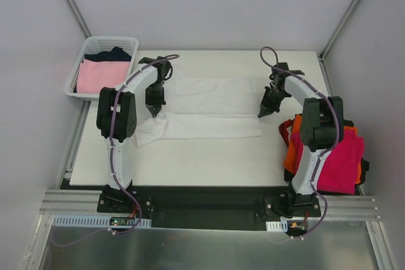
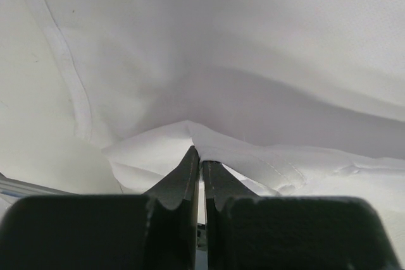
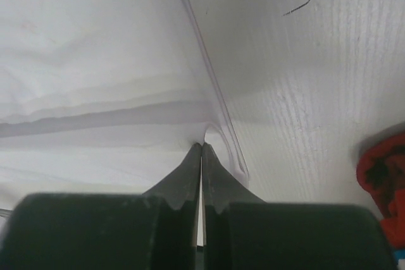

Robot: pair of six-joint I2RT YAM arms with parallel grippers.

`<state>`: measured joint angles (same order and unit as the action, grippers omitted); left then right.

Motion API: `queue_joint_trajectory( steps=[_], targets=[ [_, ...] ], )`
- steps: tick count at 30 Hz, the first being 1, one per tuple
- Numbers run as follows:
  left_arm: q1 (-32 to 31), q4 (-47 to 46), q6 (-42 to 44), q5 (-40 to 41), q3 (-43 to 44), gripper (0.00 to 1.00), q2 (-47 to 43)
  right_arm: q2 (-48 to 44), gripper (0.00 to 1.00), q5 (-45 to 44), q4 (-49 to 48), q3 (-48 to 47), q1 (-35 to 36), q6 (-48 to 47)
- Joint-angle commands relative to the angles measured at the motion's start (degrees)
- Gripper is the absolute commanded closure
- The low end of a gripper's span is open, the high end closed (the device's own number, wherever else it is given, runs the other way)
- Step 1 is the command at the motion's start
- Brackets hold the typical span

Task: Fold and stack the t-shirts

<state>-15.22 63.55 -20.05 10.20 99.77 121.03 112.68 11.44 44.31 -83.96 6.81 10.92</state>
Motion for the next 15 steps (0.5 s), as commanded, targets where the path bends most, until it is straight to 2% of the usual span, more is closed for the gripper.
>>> queue_joint_trajectory(
  steps=[1,3,4,5,6,7,8,9,10,12,15],
  targets=[
    [2.1,0.1,1.4,-1.3,3.0,0.99,2.1,1.5,0.99,0.2,0.5,-3.7,-0.4,1.1],
    [2.4,0.0,0.9,-0.8,3.5,0.82,2.5,2.0,0.99,0.2,0.6,-4.2,-0.4,1.2],
    [2.4,-0.3,0.7,-0.3,3.6,0.72,2.8,2.3,0.92,0.2,1.0,-4.8,-0.4,1.2],
    [2.6,-0.2,0.5,0.1,3.7,0.48,2.9,2.5,0.83,0.2,1.2,-4.9,-0.3,1.2],
    [2.6,-0.2,0.4,0.3,3.7,0.32,3.0,2.5,0.71,0.2,1.2,-5.0,-0.3,1.2],
    [2.7,-0.4,0.1,0.8,3.8,0.16,2.9,2.5,0.50,0.2,1.1,-4.7,-0.3,1.2],
    [2.7,-0.5,-0.2,1.1,3.6,0.02,3.0,2.0,0.39,0.2,1.1,-4.5,-0.3,1.2],
    [2.9,-0.7,-0.3,1.1,3.5,0.01,2.9,1.8,0.31,-0.1,0.8,-4.3,-0.4,1.3],
    [2.9,-0.9,-0.4,1.3,3.6,0.01,2.8,1.5,0.18,-0.4,0.6,-4.1,-0.3,1.3],
    [2.9,-1.4,-0.6,1.2,3.6,0.01,2.3,0.0,0.13,-0.9,-0.2,-3.2,-0.3,1.3],
    [2.9,-1.9,-1.2,0.4,3.2,0.01,-0.5,-3.5,0.15,-0.2,-1.3,-2.0,0.0,1.9]
  ],
)
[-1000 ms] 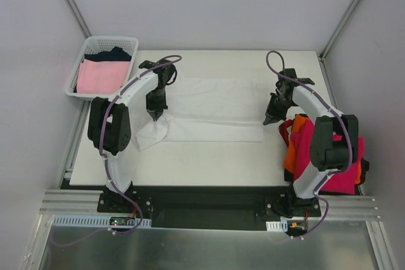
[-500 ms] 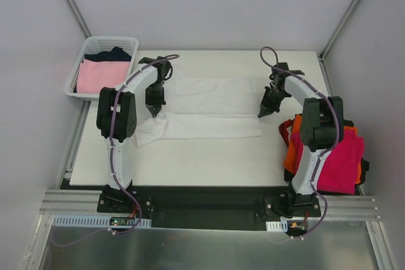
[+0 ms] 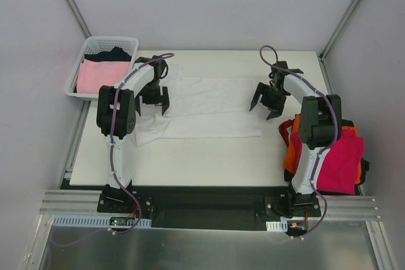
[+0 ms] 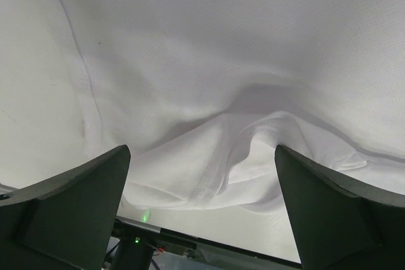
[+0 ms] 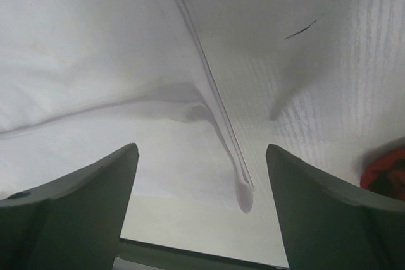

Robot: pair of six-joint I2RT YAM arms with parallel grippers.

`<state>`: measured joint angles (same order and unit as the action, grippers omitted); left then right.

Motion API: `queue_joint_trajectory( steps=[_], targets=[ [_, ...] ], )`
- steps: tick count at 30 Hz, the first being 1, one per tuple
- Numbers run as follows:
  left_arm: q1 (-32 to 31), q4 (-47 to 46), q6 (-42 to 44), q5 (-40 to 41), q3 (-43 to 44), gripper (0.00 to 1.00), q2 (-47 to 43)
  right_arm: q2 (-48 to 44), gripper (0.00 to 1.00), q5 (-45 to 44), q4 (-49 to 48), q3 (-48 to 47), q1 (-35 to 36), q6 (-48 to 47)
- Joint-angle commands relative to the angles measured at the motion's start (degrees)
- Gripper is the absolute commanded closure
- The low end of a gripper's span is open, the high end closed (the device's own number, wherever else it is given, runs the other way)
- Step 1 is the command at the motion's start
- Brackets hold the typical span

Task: Fold and stack the t-shirts

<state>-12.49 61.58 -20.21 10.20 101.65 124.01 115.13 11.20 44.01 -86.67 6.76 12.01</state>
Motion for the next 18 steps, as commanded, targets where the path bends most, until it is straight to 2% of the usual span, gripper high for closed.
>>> queue_joint_trajectory(
  steps=[1,3,6,7,9,10,12,13,18],
  targets=[
    [0.2,-0.1,-1.2,0.1,1.1,0.01,-4.5,-6.6,0.17,0.4,-0.8,0.5,0.2,0.9],
    [0.2,-0.2,-1.9,-1.7,0.4,0.01,-6.6,-7.7,0.20,1.3,0.5,-0.2,1.2,1.1],
    [0.2,-1.1,-3.1,-4.8,-2.4,0.01,-11.2,-8.4,0.32,1.2,1.4,-0.3,3.8,0.7],
    [0.2,-1.4,-3.3,-5.6,-4.5,0.01,-12.0,-8.8,0.44,1.3,1.3,-0.1,4.6,1.2],
    [0.1,-2.2,-4.1,-7.2,-7.4,0.01,-14.6,-8.9,0.58,1.5,1.4,0.6,7.0,1.6],
    [0.1,-3.7,-4.4,-8.4,-11.2,0.01,-15.7,-8.8,0.70,1.4,1.3,1.3,8.9,1.9],
    [-0.1,-5.9,-5.0,-9.1,-15.2,0.01,-19.0,-8.8,0.83,0.4,1.3,2.0,10.8,2.1],
    [-0.2,-7.4,-5.1,-9.3,-18.8,0.01,-20.0,-8.6,0.85,0.4,1.3,3.3,12.2,2.3],
    [-0.6,-9.0,-6.4,-9.5,-26.0,0.01,-25.4,-8.9,0.86,1.8,-0.2,7.2,14.2,3.6]
  ],
)
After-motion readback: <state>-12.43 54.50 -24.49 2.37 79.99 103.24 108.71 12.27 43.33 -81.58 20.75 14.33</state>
